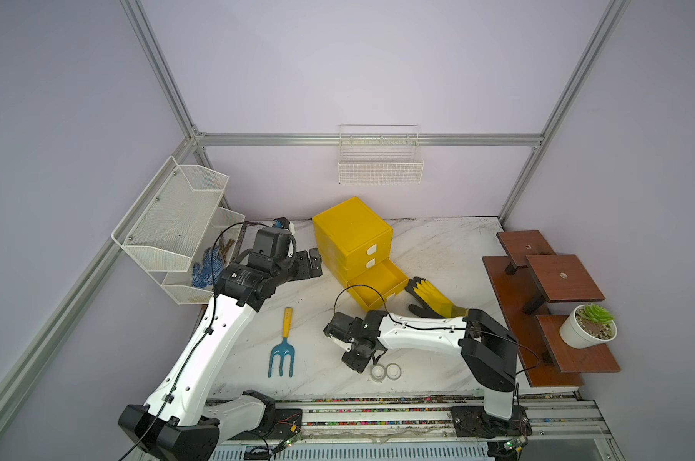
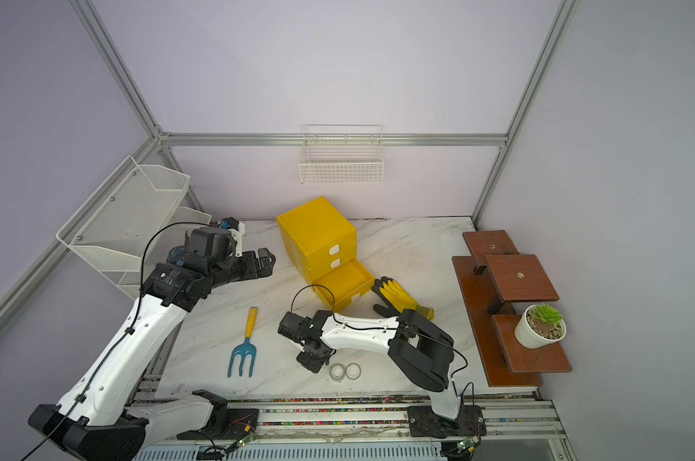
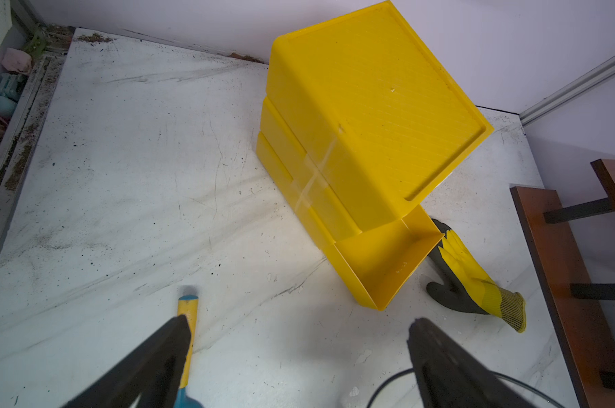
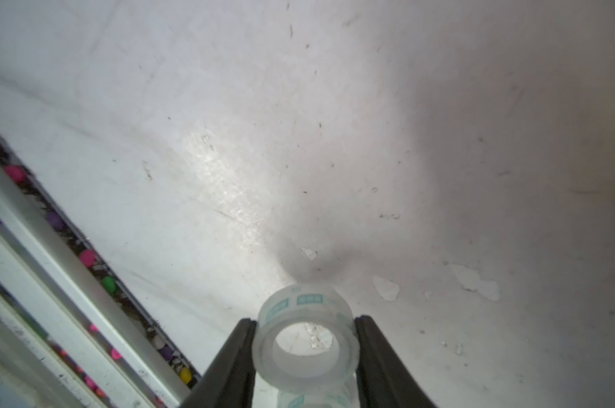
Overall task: Place the transparent tape into the drawer according to color
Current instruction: Pick up the tape at the center of the board, then place the tape in the drawer.
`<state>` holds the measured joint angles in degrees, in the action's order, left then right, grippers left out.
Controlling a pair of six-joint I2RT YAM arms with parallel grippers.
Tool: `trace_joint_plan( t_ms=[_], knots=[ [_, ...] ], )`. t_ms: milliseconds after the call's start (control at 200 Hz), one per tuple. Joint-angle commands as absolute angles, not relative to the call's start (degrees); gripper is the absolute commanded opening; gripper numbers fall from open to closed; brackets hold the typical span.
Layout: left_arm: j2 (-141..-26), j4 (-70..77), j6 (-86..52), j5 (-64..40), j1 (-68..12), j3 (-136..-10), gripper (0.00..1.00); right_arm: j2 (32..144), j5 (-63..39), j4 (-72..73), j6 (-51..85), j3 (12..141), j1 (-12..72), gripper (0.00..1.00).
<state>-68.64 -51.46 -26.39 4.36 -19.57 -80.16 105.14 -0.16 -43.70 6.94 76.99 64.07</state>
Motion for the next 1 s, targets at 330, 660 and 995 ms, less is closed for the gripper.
trace_joint_plan(
  t_ms=[330,660,995],
  knots=[
    [-66.66,-46.23,-26.19,-0.19,-19.51,-73.86,1.0,89.31,6.43,-21.8,16.92,73.04,44.5,0.4],
    [-67.32,-44.69,-26.19,-5.8,-19.7,-69.27,1.0,105.61,10.64,-22.01,20.98,79.97,38.2,0.4],
    [-68.5,-43.84,-25.93,-5.22,-23.76,-66.27,1.0,108.32,10.12,-20.62,22.92,79.94,37.27,0.61]
  ],
)
